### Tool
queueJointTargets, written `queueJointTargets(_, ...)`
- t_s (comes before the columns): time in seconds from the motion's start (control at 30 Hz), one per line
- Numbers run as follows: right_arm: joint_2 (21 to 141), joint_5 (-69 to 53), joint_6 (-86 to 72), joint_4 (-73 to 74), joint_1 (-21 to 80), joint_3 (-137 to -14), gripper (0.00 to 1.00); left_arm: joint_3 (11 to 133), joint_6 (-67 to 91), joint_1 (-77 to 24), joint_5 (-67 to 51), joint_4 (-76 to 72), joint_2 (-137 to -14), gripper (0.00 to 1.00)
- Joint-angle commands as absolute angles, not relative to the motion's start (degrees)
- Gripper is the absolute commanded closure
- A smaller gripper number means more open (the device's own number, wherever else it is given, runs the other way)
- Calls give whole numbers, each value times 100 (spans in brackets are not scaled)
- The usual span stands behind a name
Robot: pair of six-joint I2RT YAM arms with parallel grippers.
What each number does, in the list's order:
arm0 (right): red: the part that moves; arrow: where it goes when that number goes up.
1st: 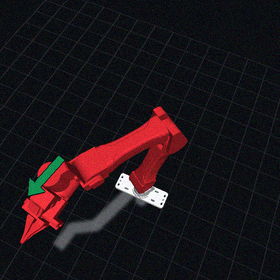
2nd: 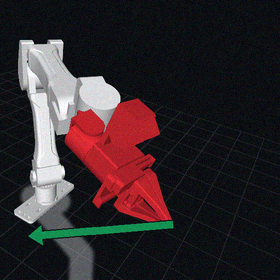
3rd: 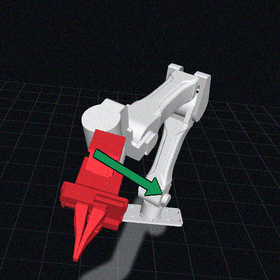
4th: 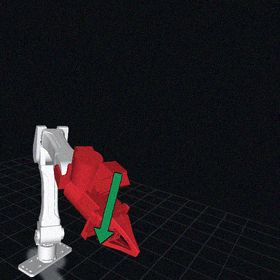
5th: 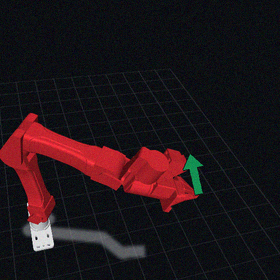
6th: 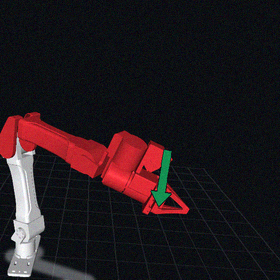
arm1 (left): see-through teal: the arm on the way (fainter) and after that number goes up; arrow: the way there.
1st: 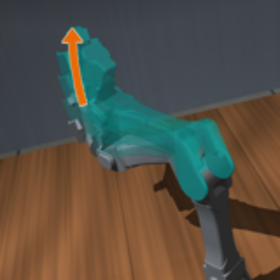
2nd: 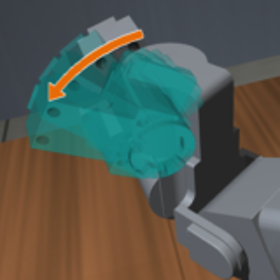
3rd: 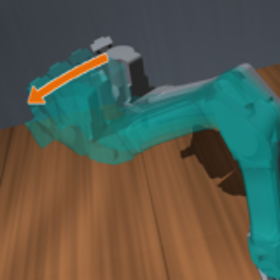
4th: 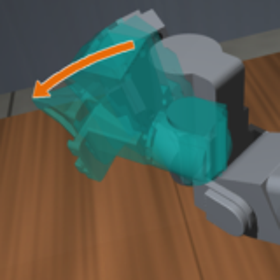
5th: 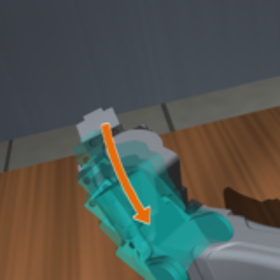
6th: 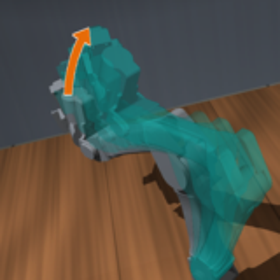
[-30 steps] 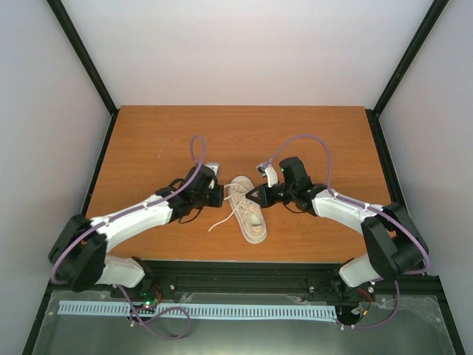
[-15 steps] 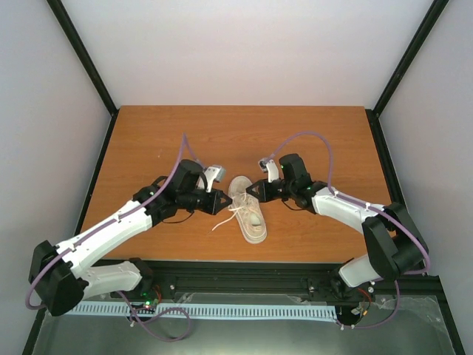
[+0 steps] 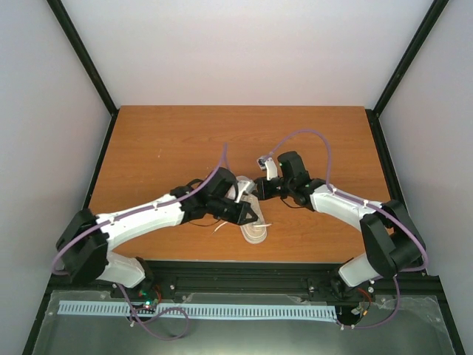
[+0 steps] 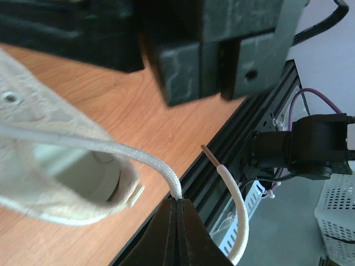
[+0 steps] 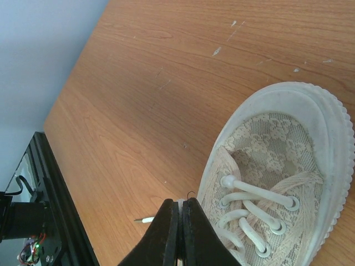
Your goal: Tie the shoes
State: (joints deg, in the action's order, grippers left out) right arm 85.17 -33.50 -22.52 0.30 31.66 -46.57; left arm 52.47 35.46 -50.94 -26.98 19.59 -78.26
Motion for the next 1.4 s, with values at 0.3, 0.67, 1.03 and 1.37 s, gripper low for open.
queueJointTargets(0.3,8549,-3339,-2198,-37,3208,-4786,97,5443,3310,-5136,-1952,1765,-8160,45)
queueJointTargets(0.67,8150,-4169,-2018,-428,3074,-4389,97,4608,2298,-3758,-3011,618,-7555,47)
queueJointTargets(1.03,7948,-4743,-1745,-344,3006,-4318,97,4652,1304,-3647,-3884,-132,-8203,63)
queueJointTargets(1.37,7974,-4838,-1746,-312,2997,-4322,97,4472,1363,-3647,-3203,-274,-8231,68)
